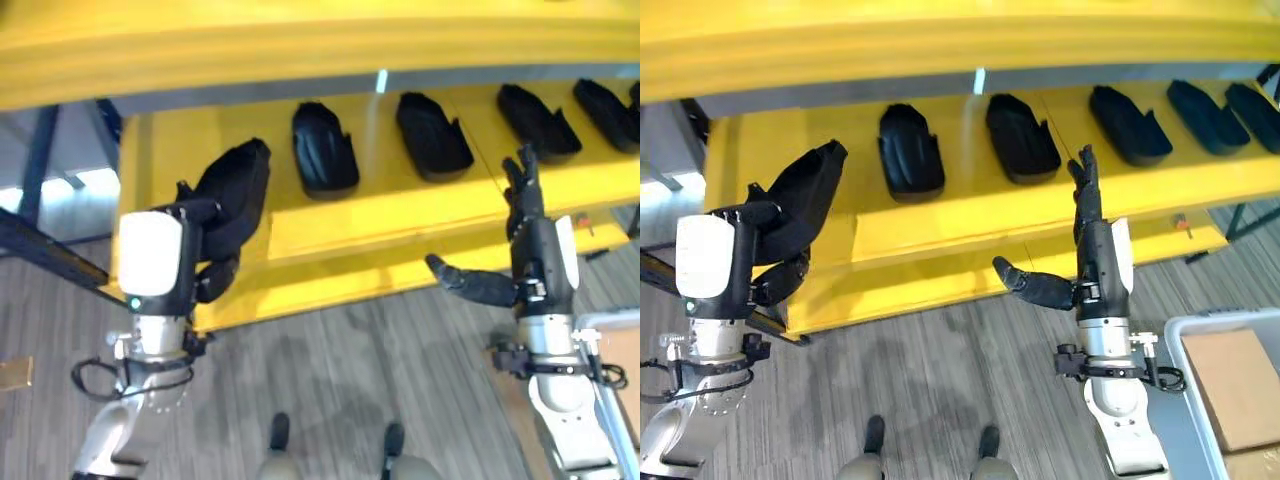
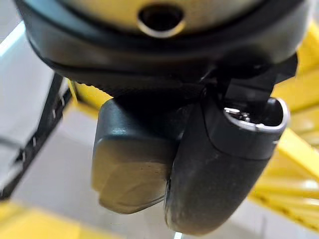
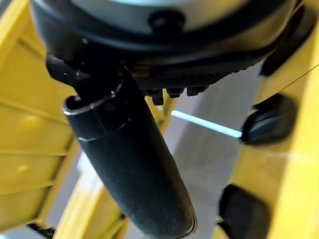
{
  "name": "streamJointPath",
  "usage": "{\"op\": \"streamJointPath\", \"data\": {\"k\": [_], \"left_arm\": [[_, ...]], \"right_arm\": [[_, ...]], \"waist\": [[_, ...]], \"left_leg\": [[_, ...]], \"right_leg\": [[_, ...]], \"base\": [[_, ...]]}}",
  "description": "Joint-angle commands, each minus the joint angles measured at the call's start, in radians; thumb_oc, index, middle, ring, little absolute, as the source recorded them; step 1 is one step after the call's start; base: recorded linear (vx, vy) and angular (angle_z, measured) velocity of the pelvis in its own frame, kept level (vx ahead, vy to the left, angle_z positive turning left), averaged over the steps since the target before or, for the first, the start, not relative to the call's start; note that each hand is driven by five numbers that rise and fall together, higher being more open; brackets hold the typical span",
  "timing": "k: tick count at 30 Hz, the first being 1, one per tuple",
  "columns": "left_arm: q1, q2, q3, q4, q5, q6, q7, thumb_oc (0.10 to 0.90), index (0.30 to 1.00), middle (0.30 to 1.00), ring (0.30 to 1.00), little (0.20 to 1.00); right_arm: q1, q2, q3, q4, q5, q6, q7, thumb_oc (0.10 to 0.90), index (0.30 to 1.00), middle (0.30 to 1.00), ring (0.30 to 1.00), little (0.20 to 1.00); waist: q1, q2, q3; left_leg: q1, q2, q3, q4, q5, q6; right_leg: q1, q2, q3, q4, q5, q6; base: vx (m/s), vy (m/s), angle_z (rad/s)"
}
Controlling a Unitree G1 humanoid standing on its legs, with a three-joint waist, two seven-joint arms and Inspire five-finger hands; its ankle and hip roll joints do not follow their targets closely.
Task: Move parts from the plastic box to the shelf.
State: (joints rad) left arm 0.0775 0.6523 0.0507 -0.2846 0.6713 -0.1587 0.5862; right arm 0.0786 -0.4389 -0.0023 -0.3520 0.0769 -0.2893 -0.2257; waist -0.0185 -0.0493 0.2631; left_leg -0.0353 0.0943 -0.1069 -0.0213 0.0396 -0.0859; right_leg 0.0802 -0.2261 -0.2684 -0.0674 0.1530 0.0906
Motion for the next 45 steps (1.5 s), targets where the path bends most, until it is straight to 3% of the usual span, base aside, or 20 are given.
{"op": "streamJointPath", "data": {"k": [1,3,7,10,11,13,15,16,17,19,28,32,34,37,39,40,41,42,43,45], "left_arm": [[0.003,0.017,0.065,-0.104,-0.016,-0.059,0.110,0.400,0.300,0.300,0.300,0.300],[0.001,0.026,0.094,-0.102,-0.016,-0.047,0.131,0.400,0.300,0.300,0.300,0.300],[-0.022,0.029,0.113,-0.112,-0.003,-0.031,0.168,0.400,0.300,0.300,0.300,0.300],[-0.027,0.027,0.116,-0.117,0.002,-0.026,0.177,0.400,0.300,0.300,0.300,0.300],[-0.034,0.026,0.113,-0.119,0.003,-0.020,0.178,0.400,0.300,0.300,0.300,0.300],[-0.050,0.021,0.099,-0.112,0.006,-0.019,0.169,0.400,0.300,0.300,0.300,0.300],[-0.052,0.014,0.083,-0.108,0.011,-0.017,0.149,0.400,0.300,0.300,0.300,0.300],[-0.056,0.006,0.073,-0.100,0.012,-0.011,0.139,0.400,0.300,0.300,0.300,0.300],[-0.064,0.002,0.050,-0.081,0.007,-0.012,0.121,0.400,0.300,0.300,0.300,0.300],[-0.066,-0.010,0.032,-0.082,0.011,-0.020,0.103,0.400,0.300,0.300,0.300,0.300],[-0.021,-0.018,0.000,-0.095,-0.012,-0.038,0.062,0.400,0.300,0.300,0.300,0.300],[-0.043,-0.020,-0.026,-0.093,-0.012,-0.038,0.045,0.400,0.300,0.300,0.300,0.300],[-0.052,-0.023,-0.032,-0.092,-0.013,-0.042,0.044,0.400,0.300,0.300,0.300,0.300],[-0.070,-0.029,-0.041,-0.104,-0.023,-0.048,0.038,0.400,0.300,0.300,0.300,0.300],[-0.075,-0.029,-0.040,-0.104,-0.028,-0.047,0.037,0.400,0.300,0.300,0.300,0.300],[-0.081,-0.031,-0.042,-0.102,-0.031,-0.043,0.037,0.400,0.300,0.300,0.300,0.300],[-0.095,-0.037,-0.051,-0.099,-0.030,-0.040,0.037,0.400,0.300,0.300,0.300,0.300],[-0.097,-0.038,-0.053,-0.098,-0.030,-0.039,0.037,0.400,0.300,0.300,0.300,0.300],[-0.122,-0.041,-0.067,-0.089,-0.026,-0.038,0.038,0.400,0.300,0.300,0.300,0.300],[-0.163,-0.042,-0.094,-0.059,-0.025,-0.033,0.047,0.400,0.300,0.300,0.300,0.300]], "right_arm": [[-0.021,-0.059,-0.003,-0.069,-0.045,-0.084,-0.020,0.900,1.000,1.000,1.000,1.000],[-0.039,-0.042,0.012,-0.063,-0.060,-0.072,-0.019,0.900,1.000,1.000,1.000,1.000],[-0.058,-0.021,0.032,-0.059,-0.110,-0.057,-0.028,0.900,1.000,1.000,1.000,1.000],[-0.071,-0.012,0.051,-0.051,-0.111,-0.054,-0.028,0.900,1.000,1.000,1.000,1.000],[-0.074,-0.007,0.058,-0.046,-0.110,-0.054,-0.027,0.900,1.000,1.000,1.000,1.000],[-0.069,-0.006,0.066,-0.042,-0.106,-0.058,-0.014,0.900,1.000,1.000,1.000,1.000],[-0.070,-0.020,0.083,-0.041,-0.088,-0.063,0.000,0.900,1.000,1.000,1.000,1.000],[-0.073,-0.024,0.091,-0.040,-0.080,-0.064,0.003,0.900,1.000,1.000,1.000,1.000],[-0.068,-0.029,0.098,-0.043,-0.071,-0.068,0.011,0.900,1.000,1.000,1.000,1.000],[-0.062,-0.037,0.102,-0.049,-0.068,-0.065,0.022,0.900,1.000,1.000,1.000,1.000],[0.004,-0.055,0.068,-0.076,-0.030,-0.071,0.046,0.900,1.000,1.000,1.000,1.000],[0.029,-0.062,0.040,-0.082,-0.006,-0.082,0.043,0.900,1.000,1.000,1.000,1.000],[0.026,-0.065,0.040,-0.083,-0.001,-0.088,0.040,0.900,1.000,1.000,1.000,1.000],[0.013,-0.091,0.045,-0.093,0.010,-0.094,0.047,0.900,1.000,1.000,1.000,1.000],[0.010,-0.094,0.043,-0.091,0.012,-0.092,0.047,0.900,1.000,1.000,1.000,1.000],[0.012,-0.095,0.040,-0.093,0.010,-0.093,0.042,0.900,1.000,1.000,1.000,1.000],[0.021,-0.098,0.028,-0.095,0.006,-0.091,0.029,0.900,1.000,1.000,1.000,1.000],[0.022,-0.098,0.028,-0.095,0.005,-0.091,0.028,0.900,1.000,1.000,1.000,1.000],[0.022,-0.098,0.025,-0.093,0.002,-0.092,0.015,0.900,1.000,1.000,1.000,1.000],[0.014,-0.092,0.034,-0.084,-0.001,-0.091,0.003,0.900,1.000,1.000,1.000,1.000]], "waist": [[-0.013,0.005,-0.205],[0.000,-0.011,-0.211],[0.006,-0.019,-0.209],[0.014,-0.014,-0.194],[0.013,-0.010,-0.186],[-0.007,-0.003,-0.169],[-0.016,-0.003,-0.173],[-0.021,-0.004,-0.173],[-0.039,-0.010,-0.166],[-0.046,-0.018,-0.172],[-0.061,-0.013,-0.214],[-0.079,-0.011,-0.213],[-0.082,-0.014,-0.199],[-0.067,-0.022,-0.152],[-0.067,-0.019,-0.146],[-0.077,-0.018,-0.146],[-0.097,-0.017,-0.150],[-0.096,-0.016,-0.151],[-0.103,-0.010,-0.152],[-0.105,-0.003,-0.156]], "left_leg": [[-0.080,0.011,0.018,0.055,-0.043,0.022],[-0.092,-0.040,0.032,0.088,-0.084,0.051],[-0.083,-0.104,0.054,0.097,-0.112,0.100],[-0.066,-0.114,0.072,0.088,-0.117,0.117],[-0.066,-0.115,0.077,0.088,-0.115,0.123],[-0.054,-0.111,0.075,0.081,-0.106,0.126],[-0.035,-0.120,0.093,0.054,-0.093,0.128],[-0.020,-0.120,0.094,0.040,-0.094,0.125],[-0.012,-0.126,0.077,0.038,-0.092,0.123],[-0.008,-0.129,0.074,0.032,-0.094,0.123],[0.041,-0.080,0.084,0.002,-0.100,0.101],[0.045,-0.039,0.075,0.004,-0.089,0.062],[0.017,-0.030,0.067,0.069,-0.100,0.047],[-0.066,-0.064,0.035,0.268,-0.076,0.021],[-0.086,-0.064,0.021,0.291,-0.078,0.020],[-0.092,-0.036,0.040,0.258,-0.072,0.017],[-0.090,0.035,0.098,0.187,-0.052,0.017],[-0.085,0.036,0.099,0.173,-0.046,0.015],[-0.092,0.074,0.129,0.106,0.000,0.008],[-0.076,0.089,0.106,0.045,0.017,0.003]], "right_leg": [[-0.012,-0.047,0.004,0.069,-0.134,0.054],[-0.029,-0.098,0.012,0.069,-0.074,0.081],[-0.084,-0.172,0.038,0.138,0.032,0.090],[-0.113,-0.178,0.017,0.189,0.029,0.078],[-0.123,-0.161,0.013,0.219,0.008,0.071],[-0.181,-0.037,0.083,0.273,-0.108,0.033],[-0.214,0.066,0.094,0.250,-0.179,0.007],[-0.208,0.102,0.125,0.211,-0.184,0.001],[-0.226,0.145,0.227,0.188,-0.178,0.003],[-0.204,0.149,0.272,0.144,-0.162,0.007],[-0.146,0.174,0.270,0.077,-0.166,-0.005],[-0.132,0.192,0.238,0.082,-0.193,-0.025],[-0.127,0.198,0.229,0.089,-0.202,-0.037],[-0.115,0.195,0.218,0.107,-0.209,-0.061],[-0.119,0.196,0.214,0.113,-0.212,-0.062],[-0.121,0.193,0.206,0.118,-0.219,-0.062],[-0.122,0.178,0.186,0.126,-0.226,-0.056],[-0.123,0.179,0.186,0.127,-0.226,-0.057],[-0.127,0.171,0.172,0.131,-0.228,-0.050],[-0.144,0.165,0.179,0.151,-0.238,-0.039]], "base": [[0.12,0.422,0.16],[0.08,0.340,0.07],[0.05,0.329,0.01],[0.02,0.255,-0.08],[0.01,0.202,-0.28],[0.03,0.179,-0.37],[0.09,0.122,-0.31],[0.14,0.022,-0.26],[0.16,-0.060,-0.11],[0.11,-0.066,0.16],[0.14,-0.137,0.06],[0.09,-0.205,0.12],[0.01,-0.167,0.21],[-0.04,-0.091,0.33],[-0.03,-0.032,0.18],[0.01,0.040,0.01],[0.02,0.045,-0.01],[0.02,0.083,0.23],[0.01,0.062,0.55],[0.03,0.091,0.58]]}}
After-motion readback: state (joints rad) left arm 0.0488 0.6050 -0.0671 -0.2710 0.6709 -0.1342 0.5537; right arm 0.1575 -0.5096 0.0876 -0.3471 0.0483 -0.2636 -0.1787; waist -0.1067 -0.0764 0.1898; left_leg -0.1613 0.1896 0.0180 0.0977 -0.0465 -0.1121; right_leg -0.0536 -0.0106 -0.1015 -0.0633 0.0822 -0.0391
